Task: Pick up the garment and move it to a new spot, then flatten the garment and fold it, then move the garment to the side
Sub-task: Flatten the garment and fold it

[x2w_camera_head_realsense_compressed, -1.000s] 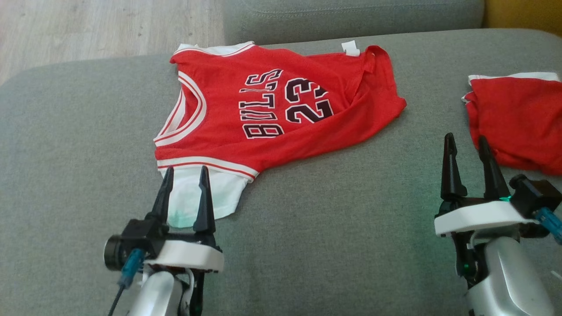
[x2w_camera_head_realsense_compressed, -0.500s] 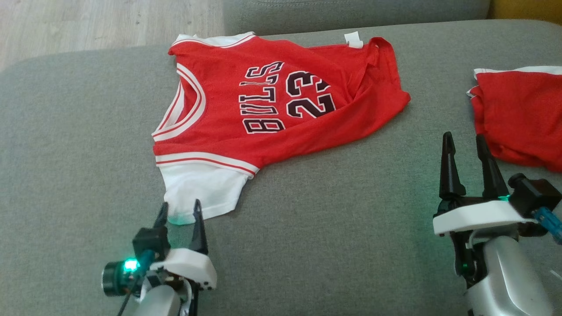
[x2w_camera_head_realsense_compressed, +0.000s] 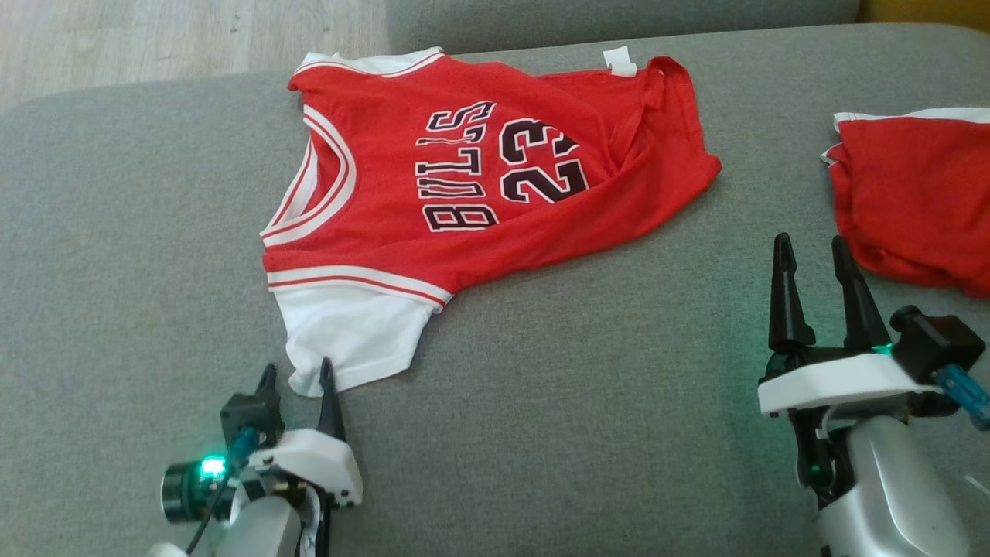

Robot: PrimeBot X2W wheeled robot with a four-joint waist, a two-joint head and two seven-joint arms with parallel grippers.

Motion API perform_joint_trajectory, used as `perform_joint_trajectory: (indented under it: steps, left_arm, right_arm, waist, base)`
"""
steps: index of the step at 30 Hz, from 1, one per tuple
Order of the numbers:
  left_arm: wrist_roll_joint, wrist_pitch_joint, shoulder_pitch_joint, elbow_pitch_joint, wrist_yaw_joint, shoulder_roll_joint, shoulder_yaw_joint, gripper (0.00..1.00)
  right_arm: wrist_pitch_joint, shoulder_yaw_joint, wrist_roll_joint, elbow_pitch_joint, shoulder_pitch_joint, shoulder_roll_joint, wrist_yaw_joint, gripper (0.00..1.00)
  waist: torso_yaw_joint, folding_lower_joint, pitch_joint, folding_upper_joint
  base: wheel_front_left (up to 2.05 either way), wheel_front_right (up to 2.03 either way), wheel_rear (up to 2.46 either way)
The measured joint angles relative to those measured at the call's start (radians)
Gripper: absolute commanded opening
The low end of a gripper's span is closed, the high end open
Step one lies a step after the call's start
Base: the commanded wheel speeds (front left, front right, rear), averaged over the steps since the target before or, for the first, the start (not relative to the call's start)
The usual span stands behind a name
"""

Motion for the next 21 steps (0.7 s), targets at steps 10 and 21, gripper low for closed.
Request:
perform_joint_trajectory:
  steps: [10, 21]
  left_arm:
    - [-0.023, -0.01, -0.027, 0.003, -0.026, -0.002, -0.021, 0.0]
    - [-0.051, -0.109, -0.053, -0.17, -0.025, -0.012, 0.031, 0.0]
  right_arm:
    - [0.0, -0.015, 0.003, 0.03, -0.002, 0.0, 0.0, 1.0]
    - [0.094, -0.114, -0.028, 0.243, -0.197, 0.0, 0.0, 1.0]
  waist:
    - [0.008, 0.0, 0.006, 0.0]
    - [0.06, 0.0, 0.034, 0.0]
  base:
    - [0.0, 0.0, 0.0]
    - [0.0, 0.0, 0.0]
